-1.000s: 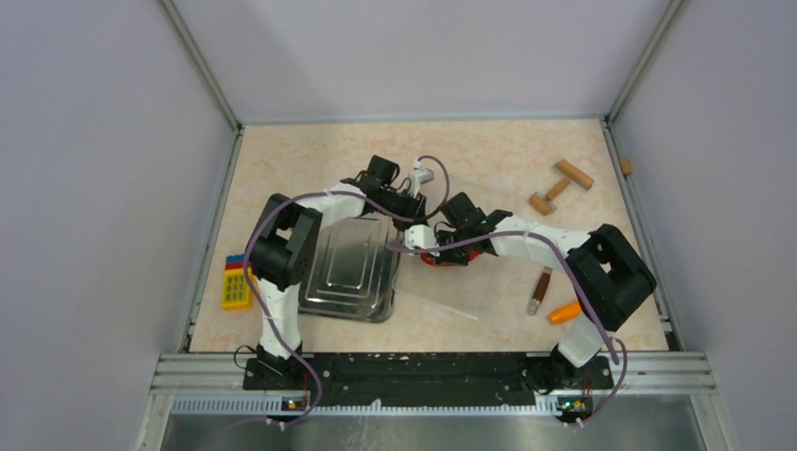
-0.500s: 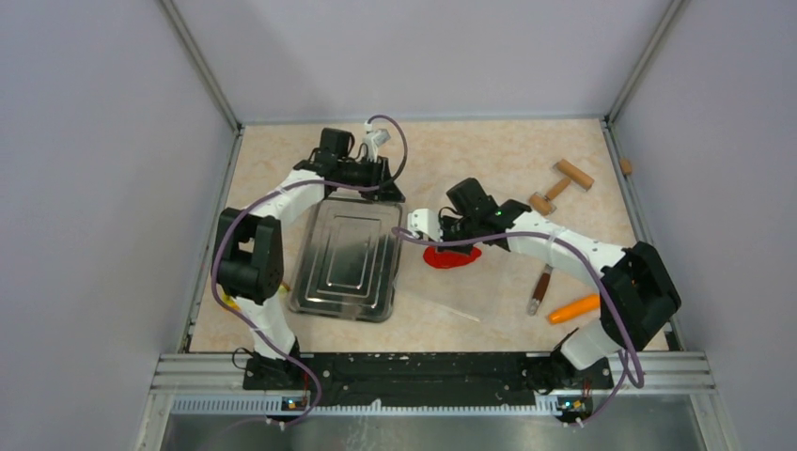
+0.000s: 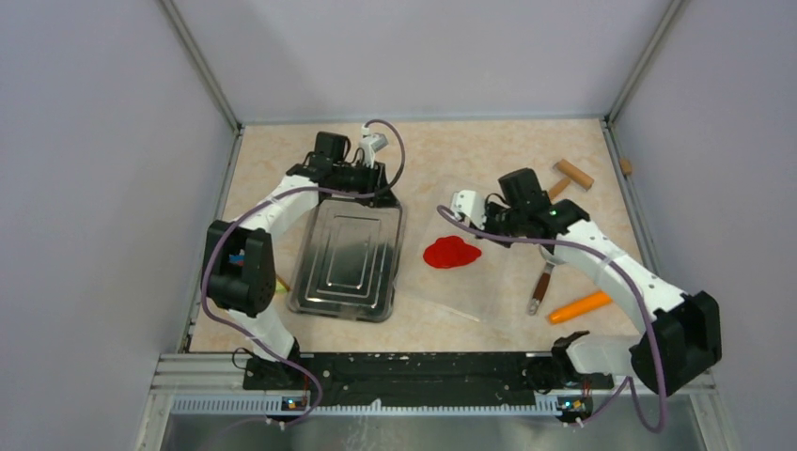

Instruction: Roll out the dumpling wrappers from the dough

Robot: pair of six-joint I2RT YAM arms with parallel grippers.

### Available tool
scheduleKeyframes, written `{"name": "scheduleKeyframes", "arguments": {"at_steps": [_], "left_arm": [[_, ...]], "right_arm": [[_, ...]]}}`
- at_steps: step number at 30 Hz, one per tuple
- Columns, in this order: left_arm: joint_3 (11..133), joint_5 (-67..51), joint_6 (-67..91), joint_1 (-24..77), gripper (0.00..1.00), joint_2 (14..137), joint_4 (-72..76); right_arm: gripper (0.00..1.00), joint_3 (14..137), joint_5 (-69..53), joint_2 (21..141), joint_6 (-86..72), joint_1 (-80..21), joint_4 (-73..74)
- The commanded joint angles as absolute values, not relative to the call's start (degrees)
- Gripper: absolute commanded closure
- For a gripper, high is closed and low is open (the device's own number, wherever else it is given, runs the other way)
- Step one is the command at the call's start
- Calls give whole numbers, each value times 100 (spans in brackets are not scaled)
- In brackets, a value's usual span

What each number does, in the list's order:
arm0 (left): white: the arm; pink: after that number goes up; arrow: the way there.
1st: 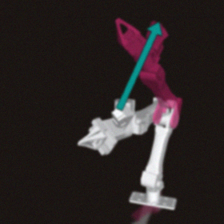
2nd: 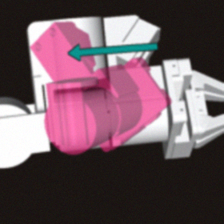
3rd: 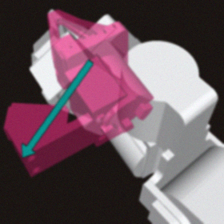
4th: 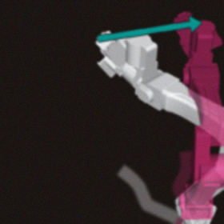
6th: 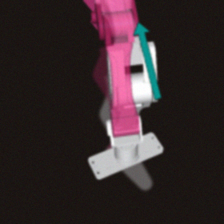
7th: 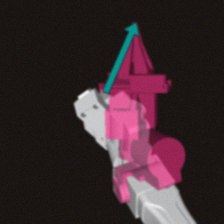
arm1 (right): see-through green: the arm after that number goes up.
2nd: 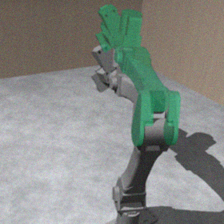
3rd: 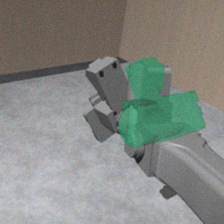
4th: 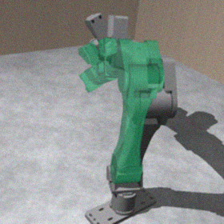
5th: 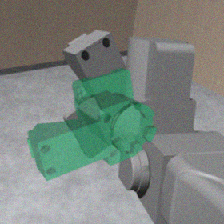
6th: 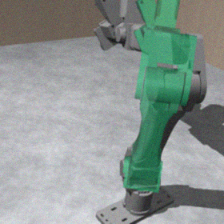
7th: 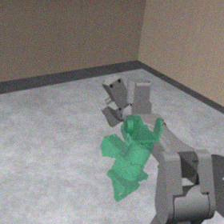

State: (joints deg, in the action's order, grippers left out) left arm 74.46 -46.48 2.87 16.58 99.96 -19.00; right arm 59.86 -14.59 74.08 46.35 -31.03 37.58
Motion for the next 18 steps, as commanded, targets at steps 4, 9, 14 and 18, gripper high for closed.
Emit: {"name": "scheduleKeyframes", "arguments": {"at_steps": [4,9,14,18], "left_arm": [[7206,-3881,-224,1669,58,9399,-2320],[7062,-3823,-192,1666,55,9281,-2267],[6979,-3899,-18,1668,55,9337,-2108],[6949,-3958,233,1678,54,9333,-2013]], "right_arm": [[100,5415,-1320,6604,4373,-2003,4245],[100,5568,-1672,6807,4173,-337,4132],[100,5672,-1482,7163,3979,749,3589],[100,5701,-1230,7578,3845,1411,3227]]}}
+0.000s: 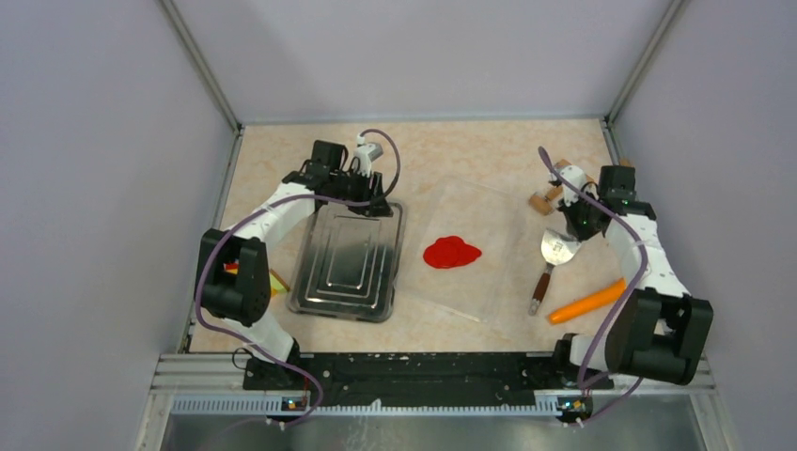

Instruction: Roll out the dumpling wrappers from the dough

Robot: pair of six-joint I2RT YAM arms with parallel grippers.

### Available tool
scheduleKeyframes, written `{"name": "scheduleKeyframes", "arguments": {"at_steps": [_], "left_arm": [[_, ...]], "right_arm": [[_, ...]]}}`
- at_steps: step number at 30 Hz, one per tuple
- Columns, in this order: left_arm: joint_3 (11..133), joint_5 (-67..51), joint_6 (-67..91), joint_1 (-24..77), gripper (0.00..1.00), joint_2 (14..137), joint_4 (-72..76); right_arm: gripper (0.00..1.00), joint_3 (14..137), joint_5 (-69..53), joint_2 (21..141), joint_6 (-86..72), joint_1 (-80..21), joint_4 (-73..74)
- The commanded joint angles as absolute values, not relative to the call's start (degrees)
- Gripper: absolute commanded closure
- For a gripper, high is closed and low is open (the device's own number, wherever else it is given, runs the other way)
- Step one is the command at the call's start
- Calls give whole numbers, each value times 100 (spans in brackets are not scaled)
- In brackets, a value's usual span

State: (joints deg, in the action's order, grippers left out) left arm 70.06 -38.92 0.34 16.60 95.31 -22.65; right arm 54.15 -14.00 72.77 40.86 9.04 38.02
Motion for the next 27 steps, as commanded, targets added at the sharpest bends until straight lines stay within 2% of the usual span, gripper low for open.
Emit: {"name": "scheduleKeyframes", "arguments": {"at_steps": [1,5,10,13,16,20,24,27], "left_arm": [[6944,-3958,243,1676,54,9326,-1998],[6905,-3951,248,1679,54,9273,-1961],[6815,-3951,255,1685,53,9245,-1929],[6781,-3967,281,1687,53,9237,-1918],[6753,-3958,290,1694,53,9212,-1916],[6684,-3940,252,1713,53,9148,-1866],[6565,-4090,79,1746,55,9088,-1854],[6406,-4169,167,1809,56,9153,-1758]], "right_arm": [[100,5711,-1204,7671,3807,1569,3146],[100,5720,-1057,7993,3740,1986,2865],[100,5494,-816,8293,3788,2016,2573],[76,5550,-701,8479,3714,2021,2671],[65,5743,-674,8471,3605,2020,2926],[58,6199,-965,8055,3340,2021,3432],[55,6666,-2270,7512,3267,1964,4071],[54,6505,-2677,7119,3599,1427,4095]]}}
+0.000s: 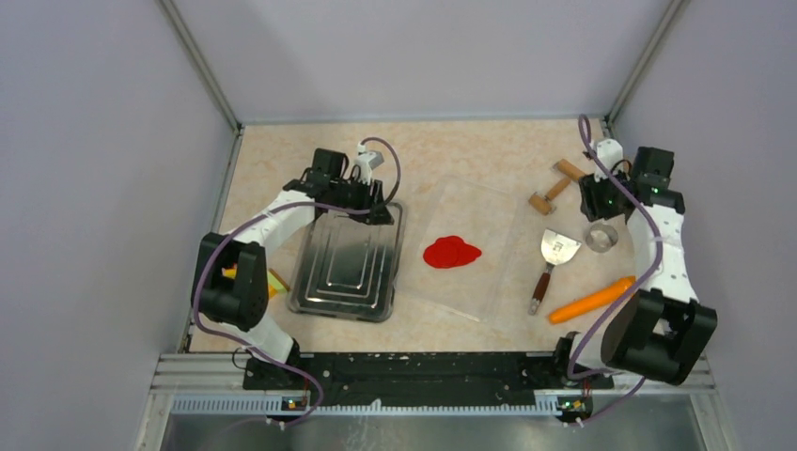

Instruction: Roll out the dumpling wrappers from the dough

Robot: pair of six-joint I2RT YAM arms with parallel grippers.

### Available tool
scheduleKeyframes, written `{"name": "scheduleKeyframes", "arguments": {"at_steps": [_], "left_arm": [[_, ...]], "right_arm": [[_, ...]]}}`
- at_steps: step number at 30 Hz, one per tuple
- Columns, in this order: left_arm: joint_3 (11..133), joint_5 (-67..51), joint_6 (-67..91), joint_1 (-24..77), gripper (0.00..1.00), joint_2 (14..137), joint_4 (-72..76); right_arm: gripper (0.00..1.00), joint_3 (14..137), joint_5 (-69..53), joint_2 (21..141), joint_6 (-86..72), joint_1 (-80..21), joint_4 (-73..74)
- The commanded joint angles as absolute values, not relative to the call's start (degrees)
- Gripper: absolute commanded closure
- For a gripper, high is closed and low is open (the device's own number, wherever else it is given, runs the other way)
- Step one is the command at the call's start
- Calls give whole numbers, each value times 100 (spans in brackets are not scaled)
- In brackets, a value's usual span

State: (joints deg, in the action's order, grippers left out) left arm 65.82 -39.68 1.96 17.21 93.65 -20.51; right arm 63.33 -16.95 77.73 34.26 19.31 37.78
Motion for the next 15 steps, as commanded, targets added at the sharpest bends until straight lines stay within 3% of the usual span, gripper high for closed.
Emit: {"name": "scheduleKeyframes", "arguments": {"at_steps": [1,8,15], "left_arm": [[6354,-4137,301,1849,56,9191,-1692],[6138,-3604,678,2335,58,9402,-1312],[7005,-2877,1034,2578,60,10410,-1154]], "right_arm": [[54,6324,-2662,7005,3788,1118,4099],[58,5273,-2389,6560,4565,-1162,3598],[61,4795,-2274,6851,5116,-2649,2773]]}}
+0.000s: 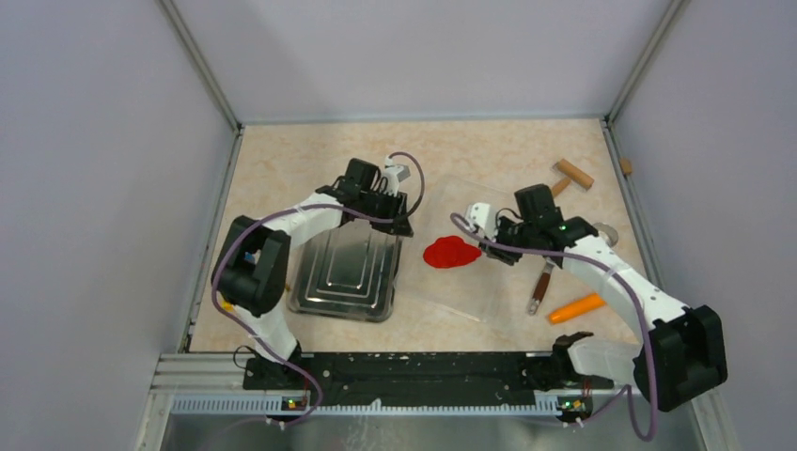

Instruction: Roll out the dumpling wrappers from the dough

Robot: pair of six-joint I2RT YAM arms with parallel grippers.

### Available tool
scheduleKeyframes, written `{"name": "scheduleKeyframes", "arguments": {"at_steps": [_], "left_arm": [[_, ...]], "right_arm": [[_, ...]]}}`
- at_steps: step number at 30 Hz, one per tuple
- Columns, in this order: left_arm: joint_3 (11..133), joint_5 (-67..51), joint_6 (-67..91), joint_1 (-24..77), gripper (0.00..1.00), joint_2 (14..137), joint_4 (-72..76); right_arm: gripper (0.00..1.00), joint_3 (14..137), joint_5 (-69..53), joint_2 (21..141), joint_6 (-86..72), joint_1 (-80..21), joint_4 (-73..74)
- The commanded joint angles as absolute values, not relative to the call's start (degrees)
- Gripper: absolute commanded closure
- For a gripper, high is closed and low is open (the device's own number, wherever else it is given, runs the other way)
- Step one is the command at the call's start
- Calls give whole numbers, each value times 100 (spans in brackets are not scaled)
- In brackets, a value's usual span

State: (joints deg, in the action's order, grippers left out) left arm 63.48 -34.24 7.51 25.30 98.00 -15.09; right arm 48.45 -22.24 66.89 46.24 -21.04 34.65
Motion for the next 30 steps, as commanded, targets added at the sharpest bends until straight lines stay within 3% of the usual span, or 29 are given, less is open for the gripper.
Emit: {"name": "scheduleKeyframes", "arguments": {"at_steps": [1,5,9,12,18,30], "left_arm": [[7231,-2814,1049,2610,60,10617,-1178],[8027,-2652,1175,2739,59,11385,-1275],[8566,-2364,1301,2881,56,11829,-1363],[8703,-2322,1416,2971,55,12057,-1397],[8624,-1889,1873,3023,57,12276,-1445],[8157,-1875,2307,3019,81,12041,-1374]], "right_arm": [[61,4776,-2283,6929,5198,-2794,2720],[60,4782,-2375,7232,5387,-3154,2481],[49,4931,-2536,7561,5563,-3400,2428],[39,5145,-2676,7901,5604,-3598,2435],[34,5913,-2645,8939,5686,-4086,2720],[31,7036,-2207,10366,6196,-4437,3247]]}}
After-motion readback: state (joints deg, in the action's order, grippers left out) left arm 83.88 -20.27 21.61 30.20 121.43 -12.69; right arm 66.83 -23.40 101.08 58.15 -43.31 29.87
